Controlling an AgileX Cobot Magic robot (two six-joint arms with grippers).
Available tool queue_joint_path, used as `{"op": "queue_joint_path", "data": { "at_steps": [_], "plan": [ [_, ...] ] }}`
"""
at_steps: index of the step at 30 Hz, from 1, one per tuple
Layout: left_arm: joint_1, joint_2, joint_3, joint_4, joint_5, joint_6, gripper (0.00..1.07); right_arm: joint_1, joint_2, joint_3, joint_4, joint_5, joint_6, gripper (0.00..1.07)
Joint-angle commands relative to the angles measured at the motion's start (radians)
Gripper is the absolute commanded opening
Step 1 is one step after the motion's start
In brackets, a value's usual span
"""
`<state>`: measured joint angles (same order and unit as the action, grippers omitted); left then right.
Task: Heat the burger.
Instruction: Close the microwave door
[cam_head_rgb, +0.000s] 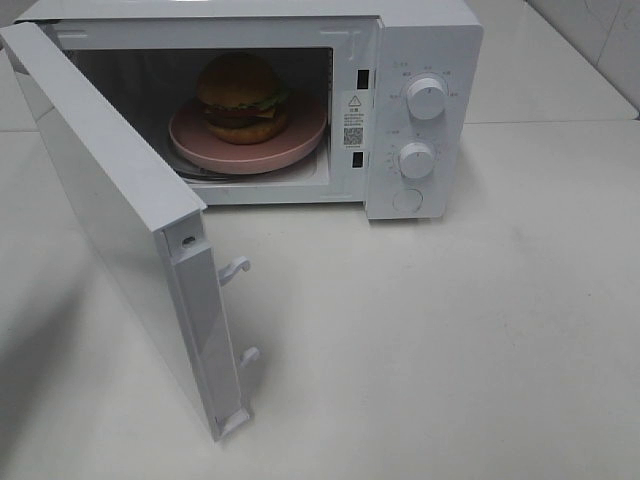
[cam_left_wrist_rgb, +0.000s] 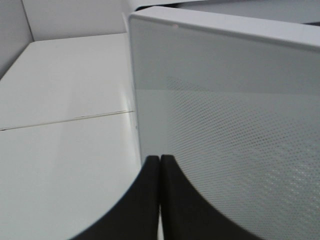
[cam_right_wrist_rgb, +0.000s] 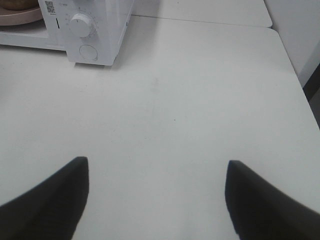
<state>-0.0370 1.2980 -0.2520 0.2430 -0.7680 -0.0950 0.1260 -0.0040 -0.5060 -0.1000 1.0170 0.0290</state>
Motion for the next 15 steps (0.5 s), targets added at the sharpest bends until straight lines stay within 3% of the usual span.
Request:
{"op": "queue_joint_path", "data": {
  "at_steps": [1, 15],
  "plan": [
    [-0.038, 0.041, -0.016, 0.01, -0.058, -0.003, 0.0, -0.008, -0.027, 0.003, -0.001, -0.011, 0.0, 0.73],
    [-0.134, 0.182, -0.079, 0.009, -0.123, -0.003, 0.0, -0.008, -0.027, 0.003, -0.001, -0.011, 0.0, 0.73]
  ]
}}
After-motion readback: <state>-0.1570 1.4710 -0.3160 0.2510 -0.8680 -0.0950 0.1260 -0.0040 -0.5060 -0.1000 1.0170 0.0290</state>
